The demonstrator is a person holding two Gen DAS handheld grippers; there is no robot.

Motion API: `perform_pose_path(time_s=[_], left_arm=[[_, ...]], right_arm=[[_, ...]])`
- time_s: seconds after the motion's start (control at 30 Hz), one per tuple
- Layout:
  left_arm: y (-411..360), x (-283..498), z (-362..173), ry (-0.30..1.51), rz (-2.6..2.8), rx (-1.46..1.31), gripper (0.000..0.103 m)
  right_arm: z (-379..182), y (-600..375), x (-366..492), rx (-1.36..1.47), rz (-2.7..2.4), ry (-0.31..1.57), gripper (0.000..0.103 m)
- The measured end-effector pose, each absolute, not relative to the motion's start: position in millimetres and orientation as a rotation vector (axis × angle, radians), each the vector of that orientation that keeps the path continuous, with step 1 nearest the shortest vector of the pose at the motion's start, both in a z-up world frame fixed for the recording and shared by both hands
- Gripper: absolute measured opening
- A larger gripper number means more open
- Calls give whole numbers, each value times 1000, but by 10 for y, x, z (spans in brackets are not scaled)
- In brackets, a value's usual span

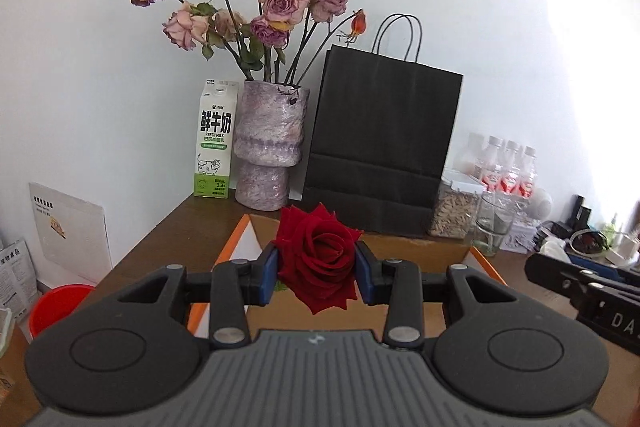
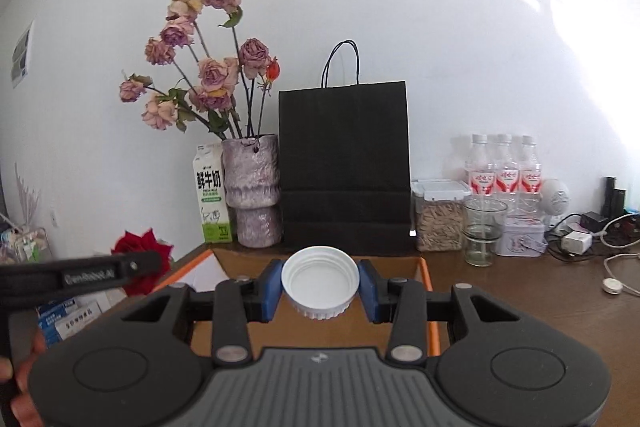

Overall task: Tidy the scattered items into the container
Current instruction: 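Carry the rose and cap over the box and open both grippers, then withdraw both grippers from the box back toward the table items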

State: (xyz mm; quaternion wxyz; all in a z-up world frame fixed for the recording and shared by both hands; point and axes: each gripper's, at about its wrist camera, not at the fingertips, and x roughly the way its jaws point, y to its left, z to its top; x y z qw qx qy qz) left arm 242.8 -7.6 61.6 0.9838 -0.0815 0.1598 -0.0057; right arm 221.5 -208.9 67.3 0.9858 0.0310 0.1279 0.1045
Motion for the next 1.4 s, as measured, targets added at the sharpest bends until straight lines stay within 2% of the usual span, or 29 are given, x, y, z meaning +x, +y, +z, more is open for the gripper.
perform_pose_path(time_s=[0.23,0.67,0.7,0.73,0.77,0.8,0.83,1.4], left_arm=[[-100,2805,182,408,31,-118,39],[-118,2740,144,425,16,-100,41],[-122,2725,149,420,22,-97,50],[-129,2709,157,416,31,-93,75],[-136,2685,168,409,46,-88,91],[-146,2649,182,387,63,-81,103],[-160,2602,199,355,78,-73,103],[-173,2533,239,342,99,-62,103]], right_arm=[[265,-2058,2658,71,194,347,39],[75,-1961,2686,50,199,401,39],[74,-1960,2682,51,200,398,39],[72,-1961,2674,53,201,394,40],[67,-1964,2665,55,201,391,58],[63,-1963,2657,55,194,391,91],[65,-1965,2638,52,184,382,103],[118,-1966,2538,49,166,343,103]])
